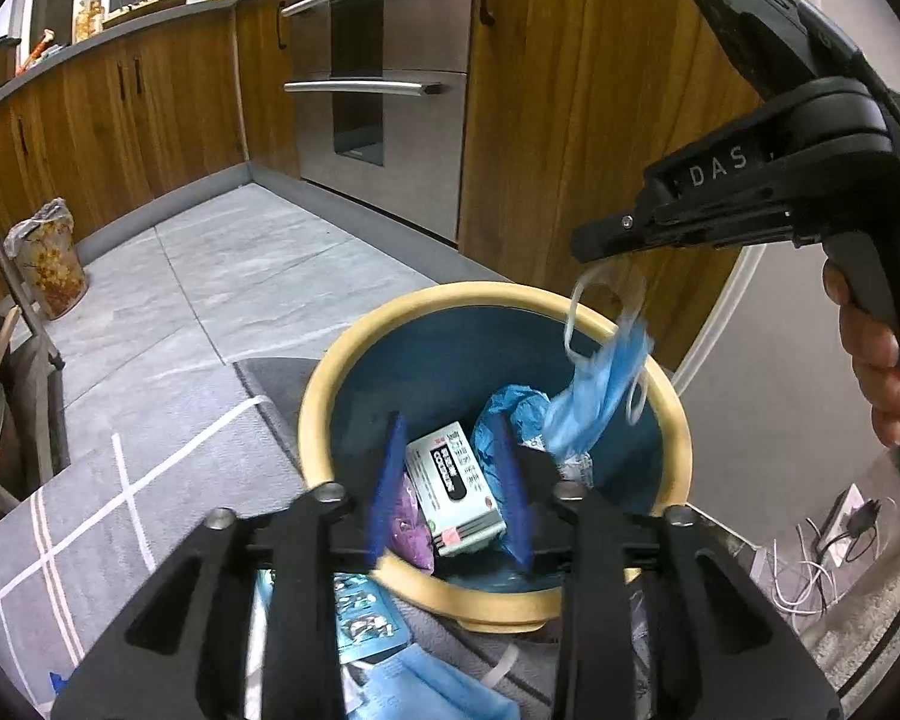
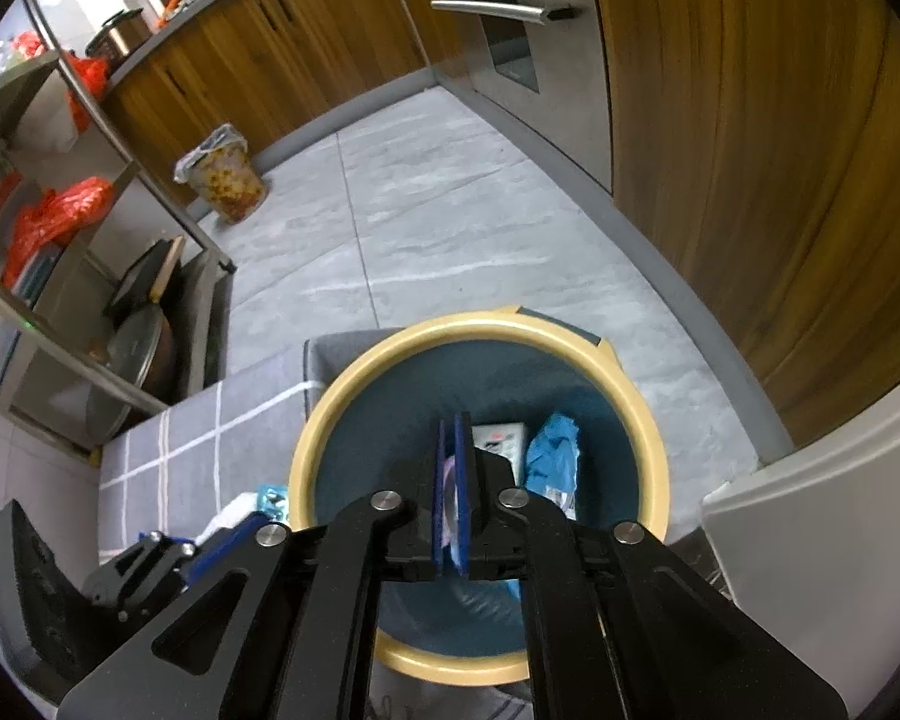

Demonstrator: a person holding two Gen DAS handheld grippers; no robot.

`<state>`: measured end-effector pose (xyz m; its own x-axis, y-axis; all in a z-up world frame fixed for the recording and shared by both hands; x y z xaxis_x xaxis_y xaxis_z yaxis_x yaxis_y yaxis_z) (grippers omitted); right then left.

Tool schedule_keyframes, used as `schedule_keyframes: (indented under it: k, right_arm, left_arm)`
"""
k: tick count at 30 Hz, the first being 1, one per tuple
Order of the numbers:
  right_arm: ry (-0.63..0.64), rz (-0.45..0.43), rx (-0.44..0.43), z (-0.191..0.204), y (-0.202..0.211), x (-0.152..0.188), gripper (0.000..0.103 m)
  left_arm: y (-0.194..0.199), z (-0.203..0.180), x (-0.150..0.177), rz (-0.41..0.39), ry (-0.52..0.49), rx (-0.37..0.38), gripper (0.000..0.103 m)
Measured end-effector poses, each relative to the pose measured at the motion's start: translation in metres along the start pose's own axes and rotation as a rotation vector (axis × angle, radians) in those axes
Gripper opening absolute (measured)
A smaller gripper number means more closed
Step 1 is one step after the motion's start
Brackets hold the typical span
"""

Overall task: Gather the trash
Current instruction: 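Open the left tool to drop the box while the right tool releases the mask, then move both tools back over the remaining trash on the mat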

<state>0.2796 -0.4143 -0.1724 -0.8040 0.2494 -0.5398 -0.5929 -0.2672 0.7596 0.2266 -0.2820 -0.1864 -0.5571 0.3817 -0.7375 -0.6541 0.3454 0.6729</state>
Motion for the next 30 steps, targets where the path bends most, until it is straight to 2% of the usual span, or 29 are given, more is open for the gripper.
schedule_keyframes:
  k: [1, 2, 5, 7, 11, 17, 18, 20, 23, 30]
  right_arm:
    - [-0.002, -0.006, 0.003, 0.001, 0.002, 0.0, 0.035]
    - [-0.006, -0.016, 0.007, 0.001, 0.004, 0.0, 0.041]
    - [-0.019, -0.05, 0.013, 0.0, 0.013, -0.001, 0.067]
    - [-0.028, -0.068, 0.018, -0.001, 0.018, -0.001, 0.079]
    - [-0.02, -0.109, 0.046, 0.004, 0.032, 0.001, 0.088]
    - [-0.016, -0.173, 0.06, 0.018, 0.053, 0.006, 0.093]
    - [-0.014, -0.18, 0.074, 0.018, 0.056, 0.007, 0.093]
    - [0.013, -0.211, 0.158, 0.021, 0.065, 0.008, 0.093]
    - [0.078, -0.262, 0.211, 0.035, 0.075, 0.008, 0.094]
    - [0.169, -0.325, 0.167, 0.082, 0.085, 0.021, 0.096]
  left_arm:
    - [0.002, 0.003, 0.0, -0.005, 0.006, -0.007, 0.04]
    - [0.005, 0.006, 0.0, -0.007, 0.013, -0.013, 0.042]
    - [0.014, 0.018, -0.001, -0.022, 0.032, -0.049, 0.062]
    - [0.02, 0.025, -0.002, -0.033, 0.043, -0.075, 0.072]
    - [0.037, 0.044, -0.001, -0.045, 0.081, -0.121, 0.084]
    - [0.07, 0.067, 0.002, -0.068, 0.106, -0.182, 0.093]
    - [0.075, 0.069, 0.002, -0.071, 0.108, -0.191, 0.093]
    - [0.087, 0.078, 0.004, -0.079, 0.113, -0.213, 0.095]
    - [0.104, 0.092, 0.006, -0.089, 0.13, -0.243, 0.096]
    - [0.14, 0.13, 0.03, -0.085, 0.182, -0.317, 0.097]
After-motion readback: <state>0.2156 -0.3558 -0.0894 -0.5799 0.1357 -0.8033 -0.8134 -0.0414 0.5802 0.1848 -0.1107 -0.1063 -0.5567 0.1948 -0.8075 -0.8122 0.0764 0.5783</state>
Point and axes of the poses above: each gripper's, at about its wrist camera, not at the fingertips, and y roughly against the way its jaws point, z to its left, x to its underside, the point moved 9 cm from there along -y, roughly the way its jaws point, and after that the axes turned 8 degrees about -x, right-handed, at the moved point
